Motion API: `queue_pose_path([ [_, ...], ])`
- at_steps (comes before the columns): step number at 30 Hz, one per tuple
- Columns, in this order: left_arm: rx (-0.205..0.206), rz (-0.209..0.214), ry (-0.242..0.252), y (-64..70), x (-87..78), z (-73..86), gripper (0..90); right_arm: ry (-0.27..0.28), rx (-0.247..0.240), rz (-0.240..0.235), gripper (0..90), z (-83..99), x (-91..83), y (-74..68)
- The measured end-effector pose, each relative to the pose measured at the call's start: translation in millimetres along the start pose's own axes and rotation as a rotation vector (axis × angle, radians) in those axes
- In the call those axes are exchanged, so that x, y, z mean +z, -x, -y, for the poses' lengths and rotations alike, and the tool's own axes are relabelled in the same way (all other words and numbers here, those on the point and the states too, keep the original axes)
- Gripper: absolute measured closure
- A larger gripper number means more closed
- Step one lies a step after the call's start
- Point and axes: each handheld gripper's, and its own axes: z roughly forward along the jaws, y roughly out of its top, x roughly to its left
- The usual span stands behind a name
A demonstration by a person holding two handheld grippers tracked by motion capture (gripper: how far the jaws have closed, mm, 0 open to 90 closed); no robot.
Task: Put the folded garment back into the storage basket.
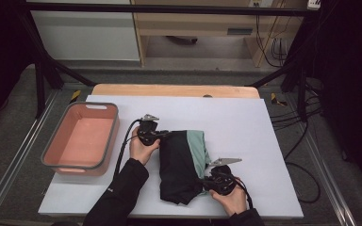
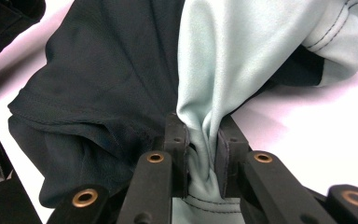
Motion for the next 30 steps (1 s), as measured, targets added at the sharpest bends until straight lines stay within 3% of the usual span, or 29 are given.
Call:
queue_pose_path([
  [11, 0.036, -0.006, 0.032, 4.4, -3.9, -4.3, 79.7, 0.012, 0.004, -0.002, 78.4, -1.0, -2.3, 0.3],
  [23, 0.044, 0.019, 0.047, 2.1, -7.8, -6.0, 79.9, 0.022, 0.002, -0.006, 78.2, -3.1, -6.4, -0.7],
  [26, 0.047, 0.022, 0.049, 2.0, -7.0, -5.0, 79.9, 0.008, -0.011, 0.007, 75.0, -0.7, -3.8, -0.1],
  [30, 0.053, 0.025, 0.049, 2.3, -8.4, -5.4, 79.9, 0.004, -0.005, 0.026, 62.6, 5.0, -6.2, 1.6],
])
